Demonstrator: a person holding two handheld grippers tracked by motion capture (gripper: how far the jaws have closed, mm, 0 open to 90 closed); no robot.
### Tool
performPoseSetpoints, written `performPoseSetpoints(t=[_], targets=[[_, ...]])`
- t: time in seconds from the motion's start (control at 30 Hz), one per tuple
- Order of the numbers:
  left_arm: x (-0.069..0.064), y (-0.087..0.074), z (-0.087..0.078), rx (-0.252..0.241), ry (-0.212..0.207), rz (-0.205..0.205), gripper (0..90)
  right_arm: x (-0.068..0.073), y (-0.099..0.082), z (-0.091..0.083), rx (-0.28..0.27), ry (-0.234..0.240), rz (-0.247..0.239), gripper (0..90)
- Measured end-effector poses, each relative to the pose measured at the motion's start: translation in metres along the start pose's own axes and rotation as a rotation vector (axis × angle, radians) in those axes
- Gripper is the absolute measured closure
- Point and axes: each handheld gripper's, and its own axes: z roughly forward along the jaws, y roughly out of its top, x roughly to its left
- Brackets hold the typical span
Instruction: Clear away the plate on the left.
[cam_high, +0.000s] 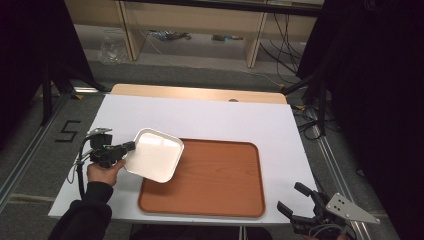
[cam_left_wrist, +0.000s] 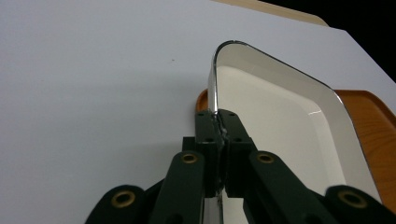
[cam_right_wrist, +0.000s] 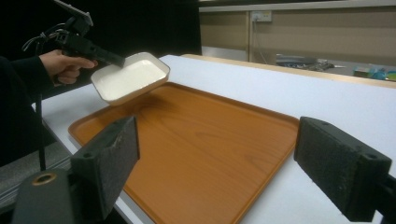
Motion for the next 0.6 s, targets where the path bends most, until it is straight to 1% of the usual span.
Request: performPoseSetpoints(t=[0.03,0.07,0.1,0.13,0.2,0.23,0.27,0.3,0.33,0.4,0.43,0.47,0.5,0.57,0.6], targets=[[-0.003,-0.001,0.001,0.004,-0.01,0.01,87.3,0.0,0.0,0.0,-0.006,0.001,-0.003,15.2],[-0.003,-0.001,0.001,0.004,-0.01,0.01,87.5,0.0,0.0,0.0,-0.006,0.001,-0.003,15.2],[-0.008,-0.002,0.004,0.017,-0.023,0.029,87.7,-0.002,0.0,0.0,-0.009,-0.009,-0.034,15.2],[-0.008,-0.002,0.004,0.017,-0.023,0.029,88.0,-0.002,0.0,0.0,-0.009,-0.009,-0.034,15.2],[-0.014,-0.004,0.006,0.025,-0.042,0.039,88.1,-0.002,0.0,0.0,-0.009,-0.008,-0.033,15.2],[-0.02,-0.005,0.007,0.036,-0.052,0.053,88.2,-0.002,0.0,0.0,-0.008,-0.009,-0.032,15.2],[-0.02,-0.005,0.007,0.036,-0.052,0.053,88.2,0.0,0.0,0.0,-0.005,0.001,-0.003,15.2],[-0.025,-0.007,0.01,0.046,-0.065,0.056,88.2,-0.002,0.0,0.0,-0.008,-0.009,-0.03,15.2],[-0.028,-0.008,0.012,0.054,-0.072,0.059,88.2,-0.002,0.0,0.0,-0.009,-0.008,-0.036,15.2],[-0.03,-0.009,0.013,0.062,-0.077,0.063,88.2,-0.002,0.0,0.0,-0.009,-0.008,-0.034,15.2],[-0.036,-0.011,0.017,0.072,-0.09,0.069,88.2,-0.002,0.0,0.0,-0.009,-0.008,-0.035,15.2],[-0.039,-0.012,0.018,0.079,-0.092,0.076,88.2,-0.002,0.0,0.0,-0.009,-0.009,-0.032,15.2],[-0.039,-0.012,0.018,0.079,-0.092,0.076,88.1,-0.002,0.0,0.0,-0.009,-0.009,-0.032,15.2],[-0.046,-0.014,0.024,0.095,-0.1,0.09,88.2,-0.002,0.0,0.0,-0.009,-0.008,-0.035,15.2],[-0.046,-0.014,0.024,0.095,-0.1,0.09,88.1,-0.002,0.0,0.0,-0.009,-0.008,-0.035,15.2]])
